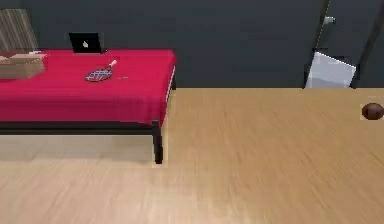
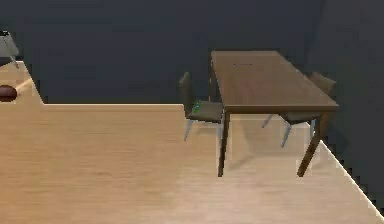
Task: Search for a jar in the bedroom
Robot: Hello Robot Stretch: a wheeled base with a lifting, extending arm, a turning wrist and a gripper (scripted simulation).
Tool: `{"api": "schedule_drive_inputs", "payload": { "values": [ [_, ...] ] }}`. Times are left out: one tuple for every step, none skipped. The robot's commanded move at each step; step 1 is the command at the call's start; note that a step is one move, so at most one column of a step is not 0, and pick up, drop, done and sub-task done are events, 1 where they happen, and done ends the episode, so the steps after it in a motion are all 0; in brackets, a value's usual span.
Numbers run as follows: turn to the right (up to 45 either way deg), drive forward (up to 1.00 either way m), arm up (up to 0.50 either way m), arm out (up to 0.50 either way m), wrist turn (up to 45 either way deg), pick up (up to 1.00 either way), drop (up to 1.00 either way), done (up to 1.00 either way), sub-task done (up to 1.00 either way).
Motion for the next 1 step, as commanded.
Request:
{"api": "schedule_drive_inputs", "payload": {
  "values": [
    [36.0, 0.00, 0.00, 0.00, 0.0, 0.00, 0.00, 0.00, 0.00]
  ]
}}
